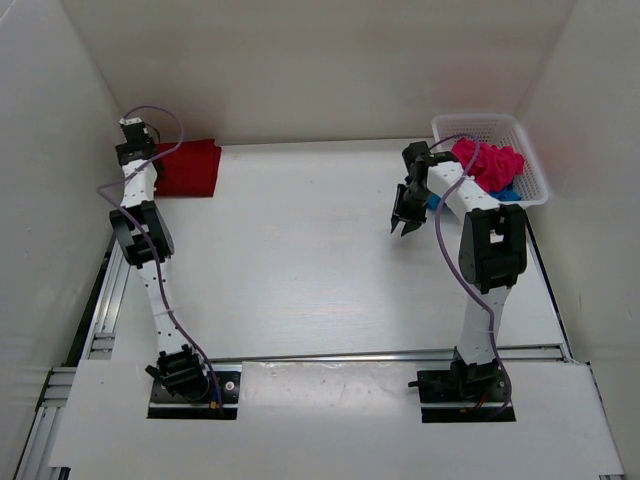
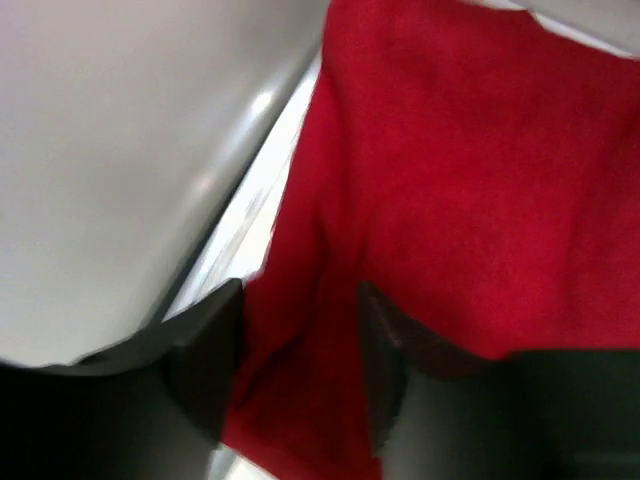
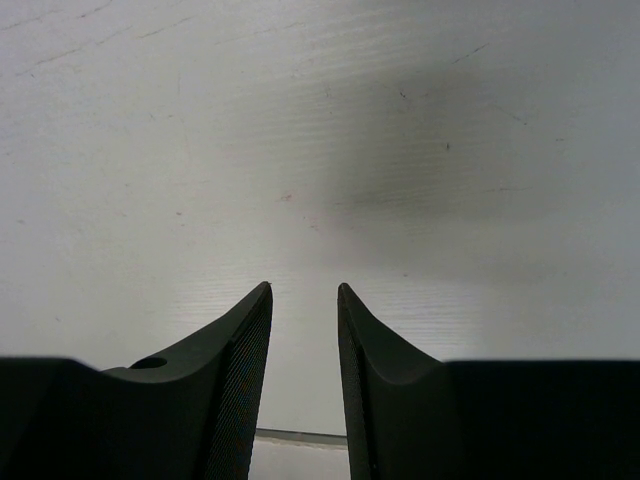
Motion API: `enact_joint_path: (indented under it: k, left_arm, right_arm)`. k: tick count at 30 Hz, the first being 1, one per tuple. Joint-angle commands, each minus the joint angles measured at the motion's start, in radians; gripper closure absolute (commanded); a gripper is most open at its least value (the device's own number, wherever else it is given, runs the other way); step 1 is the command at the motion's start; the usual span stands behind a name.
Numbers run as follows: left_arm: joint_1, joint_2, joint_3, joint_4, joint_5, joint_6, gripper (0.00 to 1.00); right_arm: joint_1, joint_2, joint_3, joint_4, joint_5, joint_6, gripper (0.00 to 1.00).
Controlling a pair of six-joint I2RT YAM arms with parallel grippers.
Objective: Fold and stack the t-shirts
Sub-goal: Put the neatly folded tshirt into the corner of the board with the left arm, then grab crumpled tshirt from bin with the right arm
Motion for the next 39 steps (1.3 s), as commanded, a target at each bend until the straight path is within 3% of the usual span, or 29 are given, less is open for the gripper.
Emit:
enact_joint_path:
  k: [1, 5, 11, 15, 17, 20, 24, 29, 32, 39]
  left_arm:
    - [0.005, -0.011, 0.058, 0.053, -0.101, -0.011, 0.13]
    - [0.005, -0.066, 0.084, 0.096, -0.262, -0.011, 0.07]
    - [-0.009, -0.241, -0.03, 0.108, -0.299, -0.011, 0.04]
    - [-0.084, -0.532, -0.347, 0.108, -0.18, -0.011, 0.0]
    - [-0.119, -0.641, -0.44, 0.108, -0.073, -0.011, 0.0]
    - [-0.135, -0.842, -0.557, 0.108, 0.035, -0.011, 0.0]
    - [-0.153, -1.075, -0.675, 0.097, 0.188, -0.011, 0.0]
    - [-0.153, -1.207, -0.785, 0.013, 0.293, -0.011, 0.0]
    - [-0.153, -1.293, -0.871, -0.019, 0.302, -0.011, 0.0]
    - [-0.162, -1.4, -1.054, -0.079, 0.225, -0.011, 0.0]
  right_arm:
    - [0.006, -0.054, 0.024, -0.036, 0.014, -0.018, 0.63]
    - [0.015, -0.066, 0.024, -0.036, 0.014, -0.018, 0.63]
    - [0.015, -0.095, 0.047, -0.036, 0.014, -0.018, 0.63]
    - [-0.006, -0.13, 0.196, -0.064, 0.075, -0.053, 0.5]
    - [-0.029, -0.14, 0.27, -0.082, 0.119, -0.079, 0.37]
    - [-0.112, -0.14, 0.387, -0.082, 0.198, -0.091, 0.27]
    - [-0.268, -0.06, 0.473, 0.013, 0.188, -0.03, 0.25]
    - [-0.404, 0.089, 0.528, 0.167, 0.168, 0.14, 0.25]
    - [-0.442, 0.205, 0.591, 0.272, 0.186, 0.223, 0.25]
    - [-0.454, 0.412, 0.679, 0.434, 0.202, 0.22, 0.26]
